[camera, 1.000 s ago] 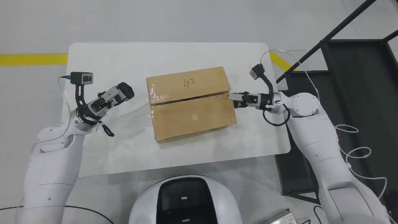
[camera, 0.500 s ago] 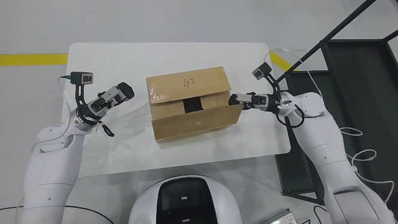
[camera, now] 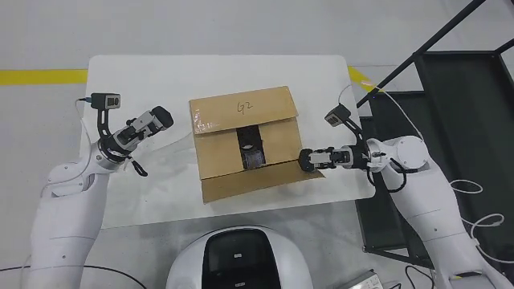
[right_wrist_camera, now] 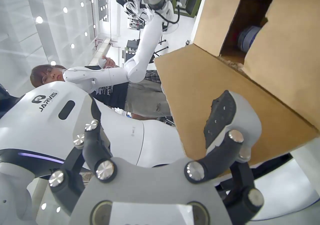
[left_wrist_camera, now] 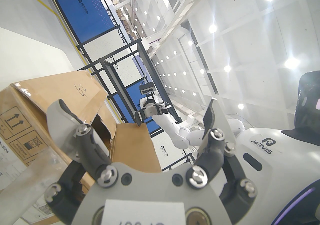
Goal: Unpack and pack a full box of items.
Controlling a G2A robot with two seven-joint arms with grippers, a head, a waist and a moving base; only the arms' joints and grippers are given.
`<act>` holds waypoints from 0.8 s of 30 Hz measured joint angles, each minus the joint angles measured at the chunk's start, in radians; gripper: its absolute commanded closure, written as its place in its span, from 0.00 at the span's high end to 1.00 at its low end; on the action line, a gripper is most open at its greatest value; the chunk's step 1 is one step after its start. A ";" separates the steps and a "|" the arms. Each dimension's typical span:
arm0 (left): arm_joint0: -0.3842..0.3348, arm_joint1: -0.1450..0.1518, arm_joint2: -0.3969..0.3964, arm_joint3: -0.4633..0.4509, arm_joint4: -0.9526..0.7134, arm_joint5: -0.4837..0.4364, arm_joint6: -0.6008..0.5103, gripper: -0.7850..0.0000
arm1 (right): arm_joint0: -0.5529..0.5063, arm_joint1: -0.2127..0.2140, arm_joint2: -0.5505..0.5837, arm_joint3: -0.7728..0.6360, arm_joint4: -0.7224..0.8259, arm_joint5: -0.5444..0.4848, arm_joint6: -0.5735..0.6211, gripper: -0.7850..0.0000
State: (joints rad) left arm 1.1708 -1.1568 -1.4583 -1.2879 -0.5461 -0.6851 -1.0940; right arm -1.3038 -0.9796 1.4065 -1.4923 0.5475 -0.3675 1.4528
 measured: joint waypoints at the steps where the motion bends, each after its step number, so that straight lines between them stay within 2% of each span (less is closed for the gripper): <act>1: 0.000 0.000 0.000 0.000 0.000 0.000 0.000 1.00 | -0.007 0.003 -0.004 -0.004 -0.003 0.001 0.001 1.00; 13: 0.000 0.000 0.000 0.000 0.000 0.000 0.000 1.00 | 0.016 0.009 -0.136 0.117 -0.084 -0.018 -0.018 1.00; 24: 0.000 0.000 0.000 0.000 0.000 0.000 0.000 1.00 | 0.056 -0.003 -0.219 0.221 -0.242 -0.111 -0.153 1.00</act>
State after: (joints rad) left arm 1.1708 -1.1568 -1.4583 -1.2879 -0.5461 -0.6851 -1.0940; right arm -1.2476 -0.9828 1.1878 -1.2709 0.3060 -0.4788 1.3002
